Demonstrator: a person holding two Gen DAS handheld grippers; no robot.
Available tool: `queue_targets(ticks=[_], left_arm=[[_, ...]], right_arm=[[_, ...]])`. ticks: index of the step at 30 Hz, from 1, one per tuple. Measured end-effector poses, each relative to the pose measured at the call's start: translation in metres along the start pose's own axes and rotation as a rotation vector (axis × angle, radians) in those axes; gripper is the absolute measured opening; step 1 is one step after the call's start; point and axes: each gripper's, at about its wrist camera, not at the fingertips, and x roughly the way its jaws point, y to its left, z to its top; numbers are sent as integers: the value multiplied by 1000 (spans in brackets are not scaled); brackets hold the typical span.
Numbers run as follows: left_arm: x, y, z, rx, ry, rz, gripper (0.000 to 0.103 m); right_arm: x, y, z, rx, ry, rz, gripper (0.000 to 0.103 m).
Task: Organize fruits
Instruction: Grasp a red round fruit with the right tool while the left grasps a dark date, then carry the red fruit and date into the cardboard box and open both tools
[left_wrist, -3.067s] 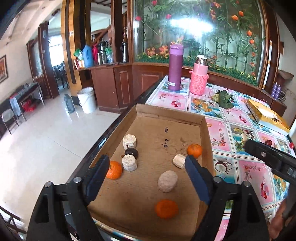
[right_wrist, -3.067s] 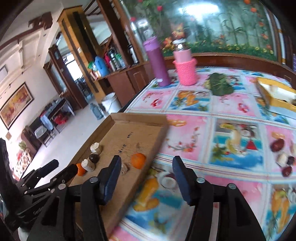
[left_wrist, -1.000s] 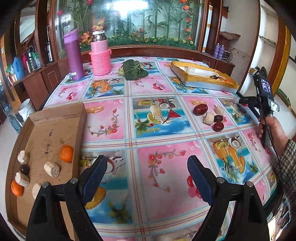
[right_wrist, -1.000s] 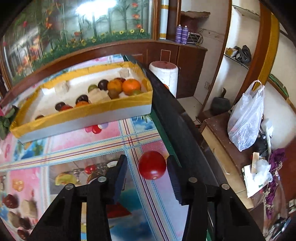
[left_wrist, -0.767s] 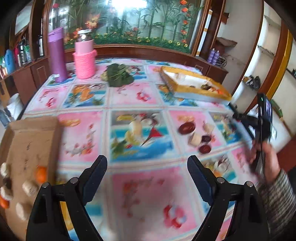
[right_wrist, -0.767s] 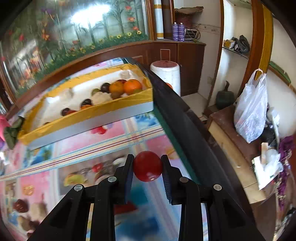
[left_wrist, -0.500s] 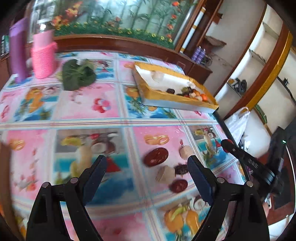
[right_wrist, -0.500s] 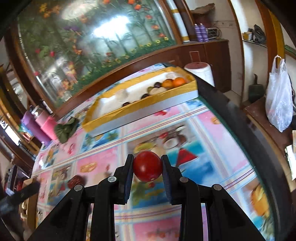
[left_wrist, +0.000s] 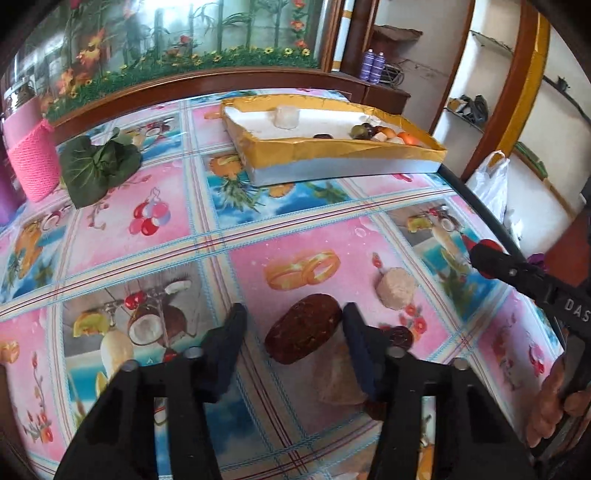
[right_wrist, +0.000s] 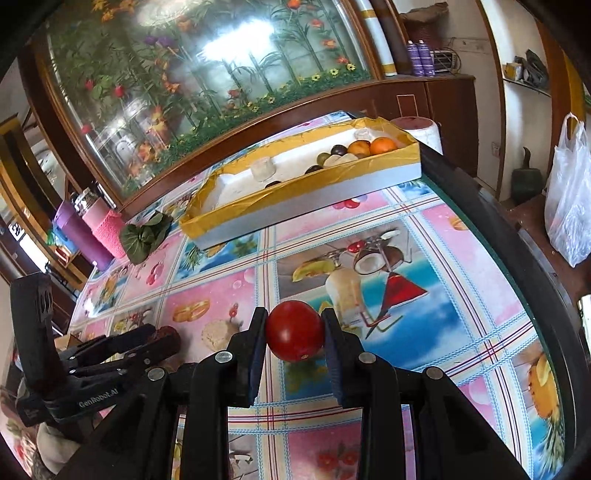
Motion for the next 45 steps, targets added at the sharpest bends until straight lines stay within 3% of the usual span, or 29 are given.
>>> queue_targets(ticks=[1, 4, 10, 14, 20, 24, 29, 33, 39, 42, 45], left_arm=[[-1, 1, 0, -6, 7, -11, 39], [-8, 2, -3, 22, -34, 46, 39], [-26, 17, 3, -31, -96, 76, 39], [-68, 14, 0, -52, -164, 98, 39], [-153, 33, -49, -84, -231, 191, 39], [-214, 80, -104, -152, -227, 351, 40], [-273, 160, -176, -342, -200, 521, 40], [-291, 196, -218, -416, -173, 629, 40], [-291, 213, -246, -451, -135, 635, 40], [-286, 216, -252, -460, -119, 665, 40], [-287, 223, -260, -496, -129, 639, 40]], right_arm=[[0, 2, -1, -12, -2, -3, 31], [-1, 6, -1, -40, -12, -18, 31], [5, 0, 0, -39, -11, -64, 31], [1, -5, 2, -23, -36, -78, 31], [-7, -4, 0, -45, -81, -139, 31], [-11, 10, -1, -105, -99, -173, 31], [-37, 50, -6, -58, -97, -4, 31], [-44, 123, -25, -126, -33, 161, 32], [-39, 254, -76, -294, 117, 396, 32], [-33, 312, -114, -406, 173, 446, 32], [-26, 355, -154, -521, 214, 460, 32]])
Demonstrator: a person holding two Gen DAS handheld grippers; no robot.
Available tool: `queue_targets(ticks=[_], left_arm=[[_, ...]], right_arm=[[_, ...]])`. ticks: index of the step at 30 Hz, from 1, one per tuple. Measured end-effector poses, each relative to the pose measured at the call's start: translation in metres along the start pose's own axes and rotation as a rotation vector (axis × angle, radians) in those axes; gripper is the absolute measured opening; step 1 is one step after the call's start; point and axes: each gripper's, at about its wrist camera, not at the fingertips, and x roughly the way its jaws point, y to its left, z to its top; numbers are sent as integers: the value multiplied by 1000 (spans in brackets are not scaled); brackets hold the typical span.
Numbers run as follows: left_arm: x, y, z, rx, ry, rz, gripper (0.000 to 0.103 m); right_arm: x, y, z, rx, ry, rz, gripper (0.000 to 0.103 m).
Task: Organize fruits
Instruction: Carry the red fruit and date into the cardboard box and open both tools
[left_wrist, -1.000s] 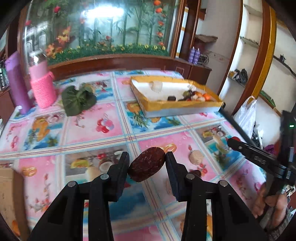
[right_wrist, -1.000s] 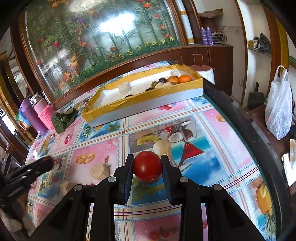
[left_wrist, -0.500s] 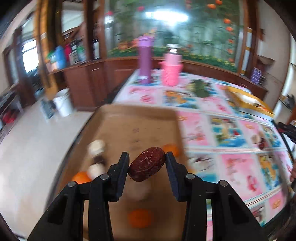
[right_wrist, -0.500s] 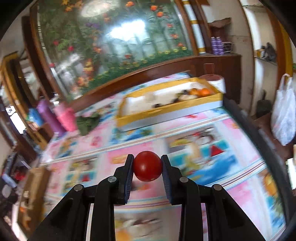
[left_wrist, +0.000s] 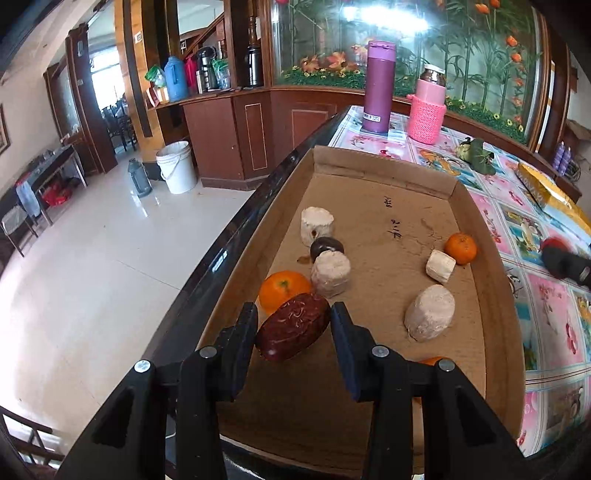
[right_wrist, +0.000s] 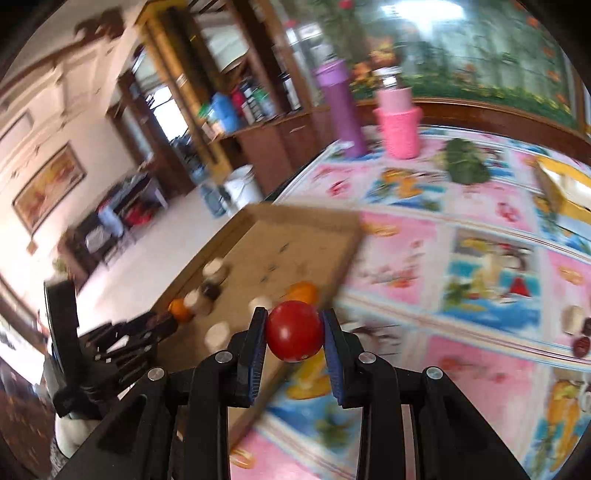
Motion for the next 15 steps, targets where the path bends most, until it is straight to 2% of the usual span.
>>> queue_targets(ticks=[2, 5, 11, 14, 15], left_arm=[[-3, 6, -2, -27, 0, -33, 40], [-8, 14, -3, -55, -18, -44, 40], [-25, 21, -1, -105, -77, -59, 48], [-37, 17, 2, -90, -116, -32, 58], [-43, 13, 3, -82, -137, -13, 64]], right_arm=[[20, 24, -9, -63, 38, -5, 32], [41, 43, -21, -135, 79, -30, 32], [64, 54, -33, -214, 123, -93, 33], [66, 56, -36, -227, 118, -104, 33], [63, 58, -36, -229, 112, -106, 34]])
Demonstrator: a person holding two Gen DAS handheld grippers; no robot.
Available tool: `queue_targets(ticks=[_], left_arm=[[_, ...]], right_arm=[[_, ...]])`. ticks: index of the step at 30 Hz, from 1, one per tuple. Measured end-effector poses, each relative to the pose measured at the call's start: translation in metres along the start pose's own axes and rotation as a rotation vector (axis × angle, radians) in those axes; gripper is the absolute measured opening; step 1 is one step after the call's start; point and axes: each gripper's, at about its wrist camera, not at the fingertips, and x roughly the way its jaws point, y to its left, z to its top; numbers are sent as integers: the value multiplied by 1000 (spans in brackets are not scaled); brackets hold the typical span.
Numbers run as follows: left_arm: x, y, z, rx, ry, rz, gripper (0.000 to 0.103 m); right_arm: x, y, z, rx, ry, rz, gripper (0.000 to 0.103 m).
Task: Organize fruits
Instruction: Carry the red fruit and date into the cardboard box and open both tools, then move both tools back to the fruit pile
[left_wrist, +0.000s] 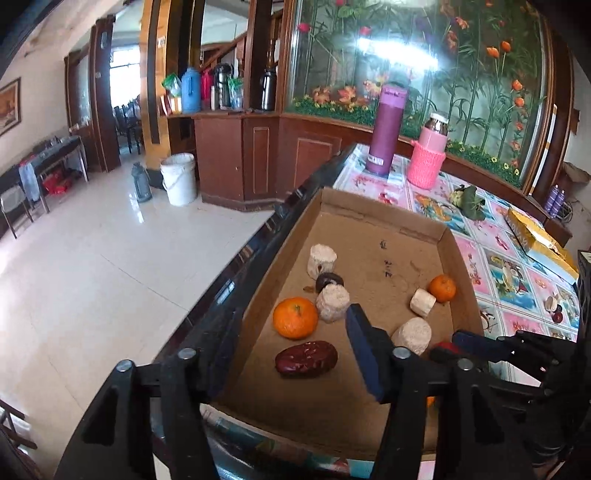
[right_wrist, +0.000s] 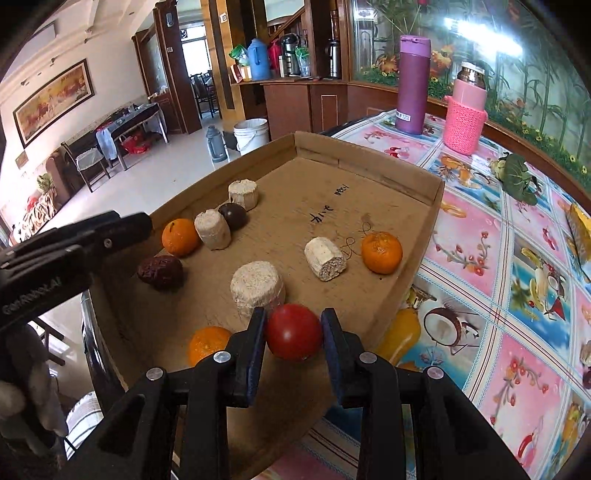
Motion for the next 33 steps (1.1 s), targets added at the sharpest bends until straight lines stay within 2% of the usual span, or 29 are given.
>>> queue_targets(ticks=[4, 7, 11, 20, 33], left_arm=[[-24, -17, 6, 37, -83, 63, 85], [-41, -34, 8, 83, -140, 112, 89], [-59, -62, 9, 137, -193, 120, 89], [-82, -109, 3, 259, -246, 135, 89], [-81, -143, -3, 344, -217, 107, 89]], right_arm=[[-21, -6, -2, 25, -57, 8, 49], [-45, -19, -9, 74, -116, 2, 55], [-75, -41, -21, 144, -179, -11, 69], [-105, -92, -50, 262, -190, -70, 70], [-149, -173, -96, 420, -216, -193, 70]])
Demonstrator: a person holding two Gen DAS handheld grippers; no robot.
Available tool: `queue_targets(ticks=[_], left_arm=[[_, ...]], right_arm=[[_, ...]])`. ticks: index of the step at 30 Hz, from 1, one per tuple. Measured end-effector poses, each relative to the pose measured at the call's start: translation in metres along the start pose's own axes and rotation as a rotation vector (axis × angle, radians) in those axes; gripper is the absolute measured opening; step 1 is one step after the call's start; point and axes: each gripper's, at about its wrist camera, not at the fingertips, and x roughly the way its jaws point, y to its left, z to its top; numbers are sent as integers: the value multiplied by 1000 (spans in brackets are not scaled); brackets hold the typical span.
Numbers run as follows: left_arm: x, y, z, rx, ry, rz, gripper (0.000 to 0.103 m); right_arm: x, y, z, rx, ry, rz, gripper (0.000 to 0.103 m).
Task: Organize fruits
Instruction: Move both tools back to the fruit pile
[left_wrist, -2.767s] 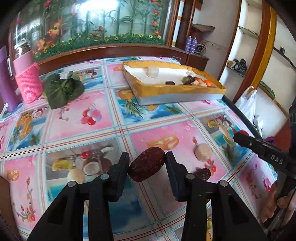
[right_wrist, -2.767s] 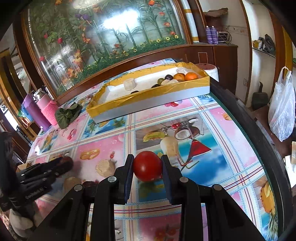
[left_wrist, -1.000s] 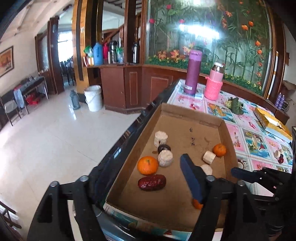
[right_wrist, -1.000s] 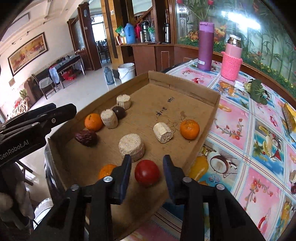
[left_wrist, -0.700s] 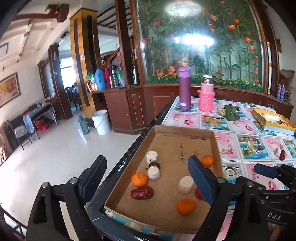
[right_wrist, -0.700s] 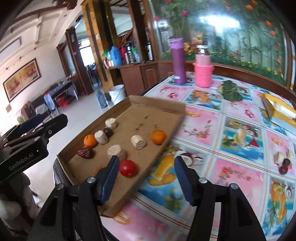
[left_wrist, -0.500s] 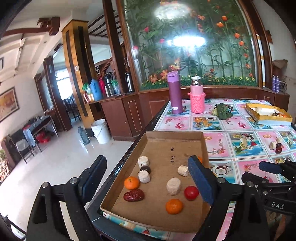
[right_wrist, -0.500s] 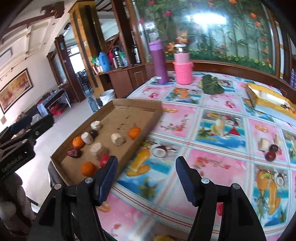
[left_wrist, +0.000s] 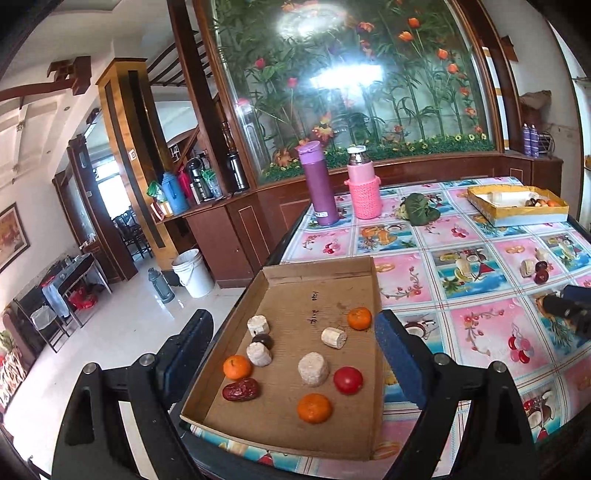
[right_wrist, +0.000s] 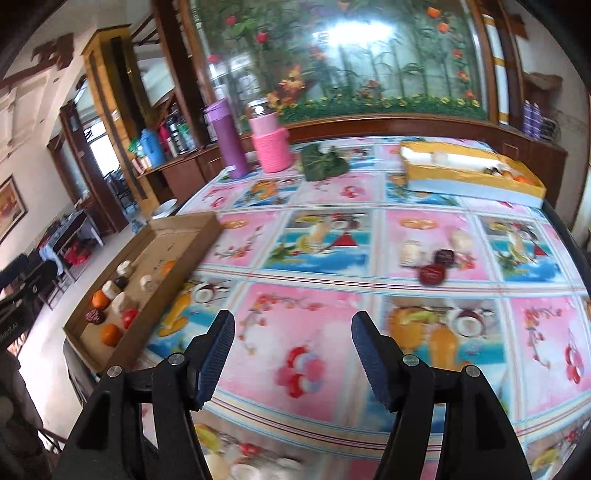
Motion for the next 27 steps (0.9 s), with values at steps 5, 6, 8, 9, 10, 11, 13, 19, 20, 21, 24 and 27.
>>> queue_targets(ticks=[5, 6, 8, 9, 10, 11, 13, 19, 20, 21, 24, 27], left_arm=[[5, -10, 0, 16, 23, -43, 89], [6, -12, 1, 18, 29, -55, 89], [6, -15, 0, 17, 37, -75, 89], [6, -17, 1, 16, 40, -83, 89], [7, -18, 1, 16, 40, -88, 89], [7, -20, 2, 17, 42, -95, 89], [7, -22, 4, 13, 43, -118, 89], [20, -29, 7, -103, 93, -288, 89], [24, -34, 6, -128, 117, -344, 89], [29, -40, 6, -139, 139, -388, 89], [38, -65, 4, -124, 180, -446, 89], [40, -94, 5, -68, 187, -477, 89]], right_arm=[[-14, -50, -2, 114, -6, -46, 70], [-17, -57, -3, 127, -8, -55, 70], [-22, -71, -5, 147, -10, -75, 70], [-25, -76, -7, 150, -10, -86, 70], [-27, -81, -8, 151, -10, -100, 70], [-30, -86, -9, 151, -9, -114, 70], [-35, -98, -11, 154, -7, -140, 70], [-49, -141, -11, 190, -8, -244, 70], [-50, -146, -9, 193, -9, -258, 70], [-50, -151, -6, 197, -9, -267, 70], [-38, -157, 7, 196, 10, -251, 70], [-13, -152, 27, 159, 31, -220, 70]])
